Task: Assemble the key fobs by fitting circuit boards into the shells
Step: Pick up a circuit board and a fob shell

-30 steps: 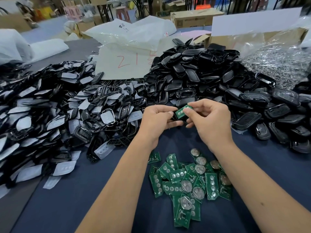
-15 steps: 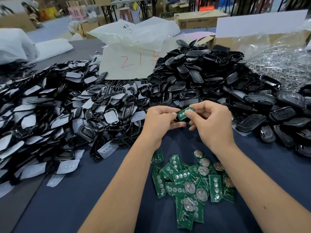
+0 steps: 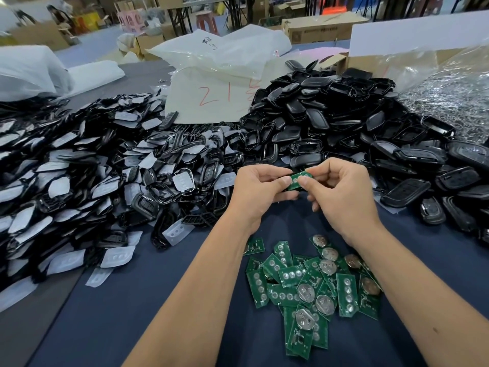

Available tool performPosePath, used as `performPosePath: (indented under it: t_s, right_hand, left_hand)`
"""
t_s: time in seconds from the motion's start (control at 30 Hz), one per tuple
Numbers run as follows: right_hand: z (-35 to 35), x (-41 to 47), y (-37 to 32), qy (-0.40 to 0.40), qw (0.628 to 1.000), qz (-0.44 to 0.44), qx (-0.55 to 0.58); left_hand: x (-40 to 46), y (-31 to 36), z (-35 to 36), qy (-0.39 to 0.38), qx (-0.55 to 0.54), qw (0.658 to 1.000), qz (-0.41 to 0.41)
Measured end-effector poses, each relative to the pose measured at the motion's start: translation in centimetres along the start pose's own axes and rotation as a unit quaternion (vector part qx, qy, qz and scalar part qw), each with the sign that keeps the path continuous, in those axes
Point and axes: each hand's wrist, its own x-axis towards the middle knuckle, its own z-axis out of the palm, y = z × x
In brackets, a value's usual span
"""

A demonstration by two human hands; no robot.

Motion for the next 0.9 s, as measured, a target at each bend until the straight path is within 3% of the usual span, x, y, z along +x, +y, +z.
performPosePath:
  t_s: [0.13,0.5,0.67,0.8,0.9]
  right_hand:
    - [0.2,-0.1,-0.1,0.045,0.996,0.002,-0.076]
    - [-0.4,-0.2,-0.7,0.065,0.983,0.033,-0.17]
    - [-0.6,-0.4,-1.0,-0.005,0.992,0.02,-0.127]
    - [-0.4,-0.2,-0.8,-0.003,0.981,0.02,-0.193]
    - [-0.2,-0.1,-0.9,0.007,0.971,0.044,-0.234]
  left_hand:
    - [0.0,0.1,0.2,-0.001,0.008,1.0,0.006]
    - [-0.2,0.4,0.4,-0.004,0.061,0.998,0.0]
    - [0.1,0.5,-0.6,-0.021,0.133,0.991,0.019]
    - [-0.2,0.7,-0.6,0.007,0.313,0.94,0.139]
    - [-0.2,1.7,-1.4,0.151,0.407,0.856,0.281]
